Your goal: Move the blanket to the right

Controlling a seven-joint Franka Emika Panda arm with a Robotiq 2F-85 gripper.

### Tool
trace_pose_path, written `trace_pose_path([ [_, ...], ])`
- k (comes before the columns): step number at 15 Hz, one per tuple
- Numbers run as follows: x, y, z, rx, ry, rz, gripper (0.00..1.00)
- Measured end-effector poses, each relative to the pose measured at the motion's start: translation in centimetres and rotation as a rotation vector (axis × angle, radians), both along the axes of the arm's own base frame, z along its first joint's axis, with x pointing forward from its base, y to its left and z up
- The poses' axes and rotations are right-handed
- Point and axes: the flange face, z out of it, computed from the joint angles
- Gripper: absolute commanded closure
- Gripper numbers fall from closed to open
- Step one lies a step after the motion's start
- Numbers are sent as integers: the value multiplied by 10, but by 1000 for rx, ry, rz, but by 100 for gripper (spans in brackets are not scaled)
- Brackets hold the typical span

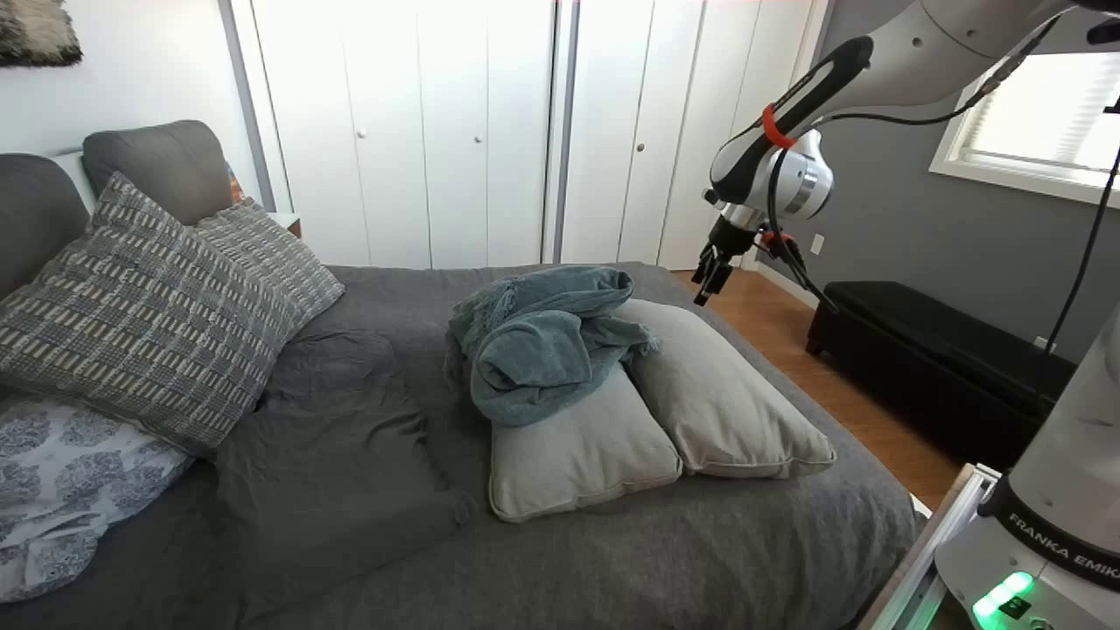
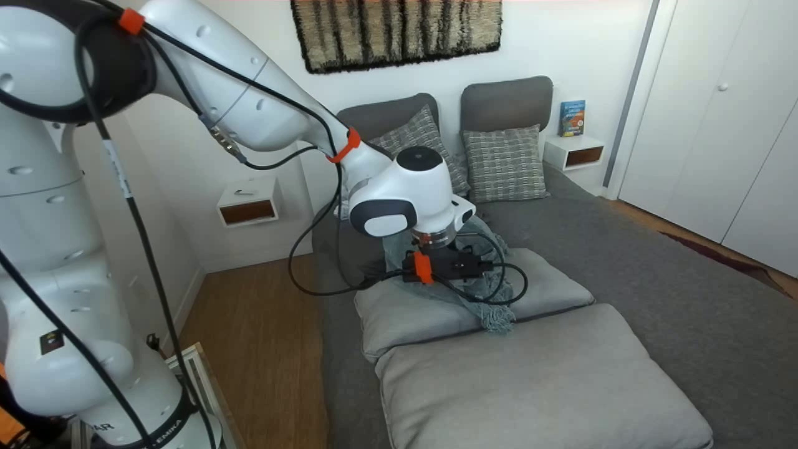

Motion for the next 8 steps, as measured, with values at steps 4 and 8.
trace_pose_path([
  [4,24,-17,-36,-1,13,40,0],
  [8,56,-26,-67,30,7,103,0],
])
